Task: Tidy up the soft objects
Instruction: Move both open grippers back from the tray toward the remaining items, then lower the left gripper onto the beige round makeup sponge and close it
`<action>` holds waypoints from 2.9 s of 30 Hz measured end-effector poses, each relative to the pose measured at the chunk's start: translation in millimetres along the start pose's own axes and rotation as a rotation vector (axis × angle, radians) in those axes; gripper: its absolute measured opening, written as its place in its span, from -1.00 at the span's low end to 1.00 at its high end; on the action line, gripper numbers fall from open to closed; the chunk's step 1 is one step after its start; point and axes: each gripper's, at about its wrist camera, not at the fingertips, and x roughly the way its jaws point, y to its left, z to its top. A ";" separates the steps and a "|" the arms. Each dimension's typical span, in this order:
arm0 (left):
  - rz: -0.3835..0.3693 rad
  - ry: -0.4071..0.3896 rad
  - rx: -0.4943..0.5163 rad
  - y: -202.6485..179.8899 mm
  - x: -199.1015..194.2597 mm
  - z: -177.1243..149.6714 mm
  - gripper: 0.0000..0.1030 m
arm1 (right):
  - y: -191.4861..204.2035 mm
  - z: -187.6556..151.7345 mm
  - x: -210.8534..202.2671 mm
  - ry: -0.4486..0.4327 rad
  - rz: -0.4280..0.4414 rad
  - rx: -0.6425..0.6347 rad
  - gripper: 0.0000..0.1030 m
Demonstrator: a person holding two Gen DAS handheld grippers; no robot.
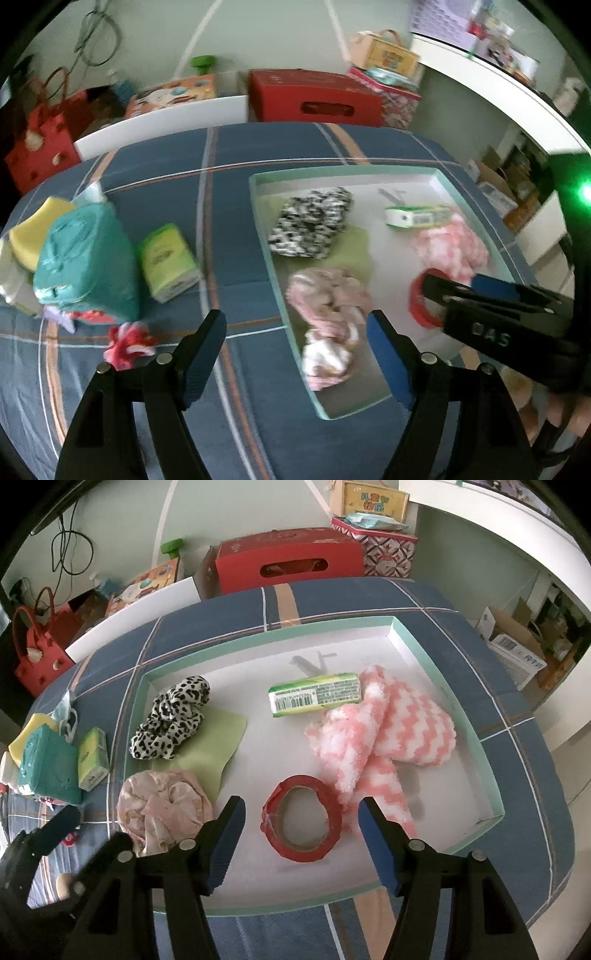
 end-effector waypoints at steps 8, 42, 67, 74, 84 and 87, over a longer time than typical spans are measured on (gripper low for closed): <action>0.120 -0.023 -0.100 32.2 -4.2 -0.2 0.71 | 7.5 -2.3 2.8 0.000 0.009 -0.023 0.72; 0.211 -0.089 -0.262 126.5 -82.0 -15.6 0.71 | 111.5 -22.7 -22.5 -0.061 0.086 -0.259 1.00; 0.201 0.169 -0.361 161.9 -44.0 -76.7 0.71 | 140.6 -61.3 -17.6 0.010 0.138 -0.290 1.00; 0.183 0.306 -0.435 170.1 -18.0 -91.6 0.71 | 140.7 -65.1 -15.4 0.020 0.137 -0.292 1.00; 0.249 0.400 -0.383 151.1 3.7 -94.3 0.64 | 141.9 -65.9 -16.7 0.012 0.139 -0.294 1.00; 0.265 0.407 -0.367 143.8 8.6 -92.5 0.56 | 141.6 -65.4 -17.5 0.009 0.139 -0.293 1.00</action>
